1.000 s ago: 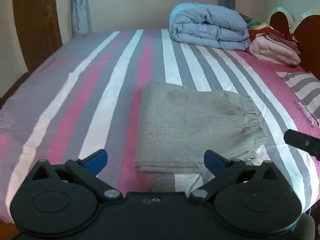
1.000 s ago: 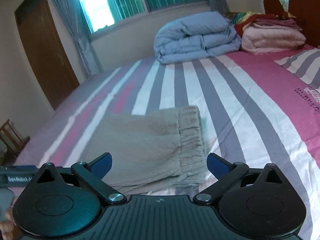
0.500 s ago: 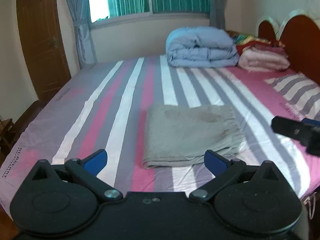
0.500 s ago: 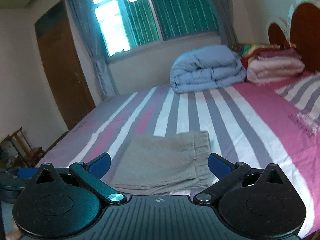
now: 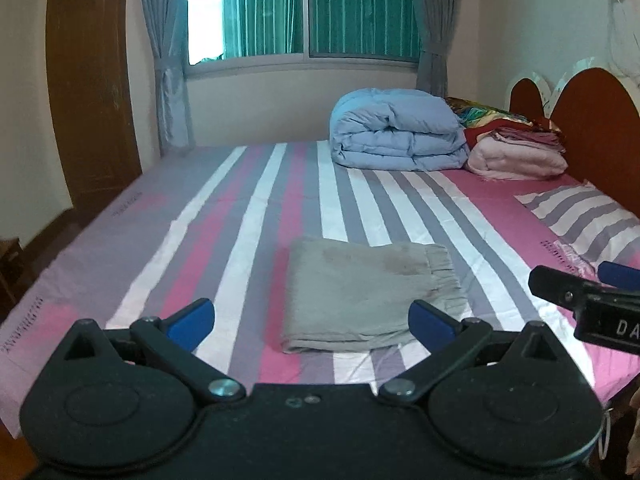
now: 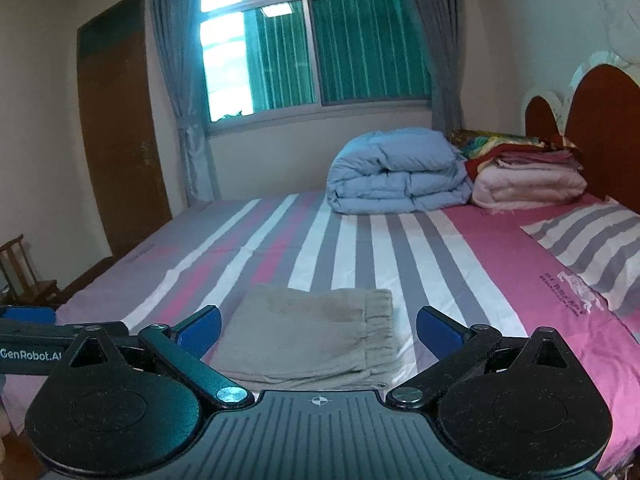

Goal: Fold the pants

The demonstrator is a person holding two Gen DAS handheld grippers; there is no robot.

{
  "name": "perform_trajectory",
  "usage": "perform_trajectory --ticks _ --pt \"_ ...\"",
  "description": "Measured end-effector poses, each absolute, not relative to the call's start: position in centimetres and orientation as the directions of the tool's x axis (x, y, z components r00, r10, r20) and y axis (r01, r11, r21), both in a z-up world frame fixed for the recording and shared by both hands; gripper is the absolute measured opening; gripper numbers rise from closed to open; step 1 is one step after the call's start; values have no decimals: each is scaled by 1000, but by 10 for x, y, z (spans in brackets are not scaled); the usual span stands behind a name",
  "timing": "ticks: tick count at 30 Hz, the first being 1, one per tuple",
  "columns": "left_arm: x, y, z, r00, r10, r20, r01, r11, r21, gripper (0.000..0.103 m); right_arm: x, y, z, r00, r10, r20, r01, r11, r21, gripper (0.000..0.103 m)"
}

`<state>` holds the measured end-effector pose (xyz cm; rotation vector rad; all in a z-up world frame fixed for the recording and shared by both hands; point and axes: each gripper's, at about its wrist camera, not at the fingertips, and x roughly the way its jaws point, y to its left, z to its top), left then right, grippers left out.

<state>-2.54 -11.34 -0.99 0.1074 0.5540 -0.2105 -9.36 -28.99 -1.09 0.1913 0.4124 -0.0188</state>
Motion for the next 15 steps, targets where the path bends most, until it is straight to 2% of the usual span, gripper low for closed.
perform_trajectory --ticks 4,15 --pt "-26 -116 -11 838 -153 -523 219 973 66 97 -90 -292 -14 909 3 -416 77 981 176 103" --pt "-15 -109 -21 814 -161 -558 211 977 25 97 -83 -299 -16 904 -16 -428 104 977 184 103"
